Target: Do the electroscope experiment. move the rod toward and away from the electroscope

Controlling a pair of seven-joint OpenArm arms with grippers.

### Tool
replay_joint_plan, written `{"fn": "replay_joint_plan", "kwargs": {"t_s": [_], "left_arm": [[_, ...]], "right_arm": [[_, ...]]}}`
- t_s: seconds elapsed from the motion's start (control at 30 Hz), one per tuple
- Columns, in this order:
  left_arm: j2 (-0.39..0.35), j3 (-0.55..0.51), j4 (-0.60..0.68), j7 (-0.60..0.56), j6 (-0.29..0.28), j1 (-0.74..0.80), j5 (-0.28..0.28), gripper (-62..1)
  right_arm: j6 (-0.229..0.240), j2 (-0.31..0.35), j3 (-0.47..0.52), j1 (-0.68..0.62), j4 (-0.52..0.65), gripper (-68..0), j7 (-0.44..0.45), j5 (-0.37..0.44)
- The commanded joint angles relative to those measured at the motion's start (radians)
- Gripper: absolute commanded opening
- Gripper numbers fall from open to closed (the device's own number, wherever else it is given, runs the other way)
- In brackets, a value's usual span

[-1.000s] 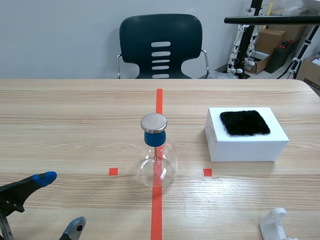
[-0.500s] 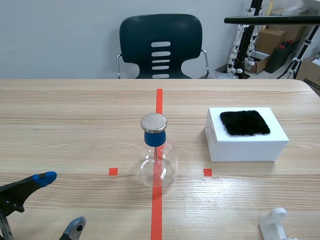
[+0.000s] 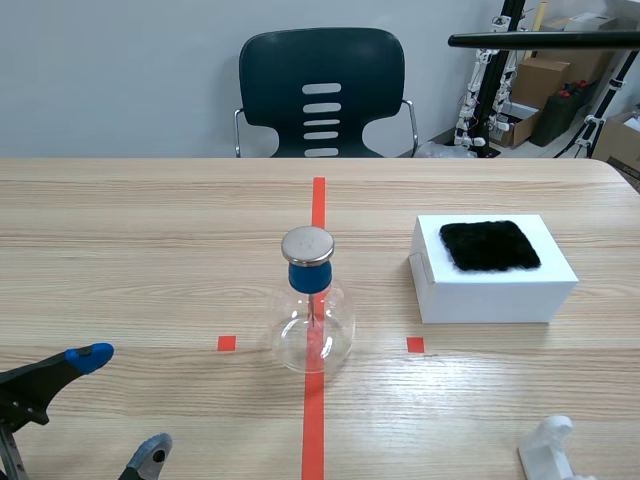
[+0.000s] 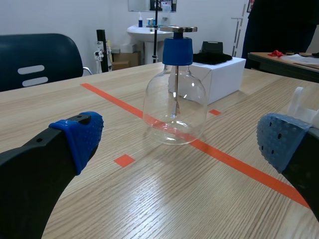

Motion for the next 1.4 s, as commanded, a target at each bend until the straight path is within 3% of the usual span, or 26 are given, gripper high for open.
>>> {"fn": "replay_joint_plan", "kwargs": {"t_s": [0.0, 0.33, 0.57, 0.87, 1.1, 1.37], "left_arm": [[0.002, 0.001, 0.01, -0.018, -0.001, -0.005, -0.006, 1.4], [0.002, 0.001, 0.01, -0.018, -0.001, -0.005, -0.006, 1.4], [0.002, 0.001, 0.01, -0.018, -0.001, -0.005, -0.006, 1.4], [0.002, 0.001, 0.01, -0.018, -0.001, -0.005, -0.006, 1.4], [0.002, 0.001, 0.01, -0.018, -0.001, -0.005, -0.006, 1.4], [0.002, 0.001, 0.01, -0.018, -0.001, -0.005, -0.006, 1.4]], "right_arm": [[-0.014, 0.014, 0.008, 0.014, 0.016, -66.2, 0.002, 0.012], [-0.014, 0.014, 0.007, 0.014, 0.028, -66.2, -0.023, -0.013], [-0.014, 0.014, -0.027, 0.014, 0.127, -66.2, -0.078, -0.045], [-0.014, 0.014, -0.194, 0.016, 0.242, -66.2, -0.194, -0.191], [-0.015, 0.014, -0.339, 0.076, 0.256, -66.2, -0.307, -0.233], [-0.014, 0.013, -0.446, 0.137, 0.256, -66.2, -0.376, -0.266]]}}
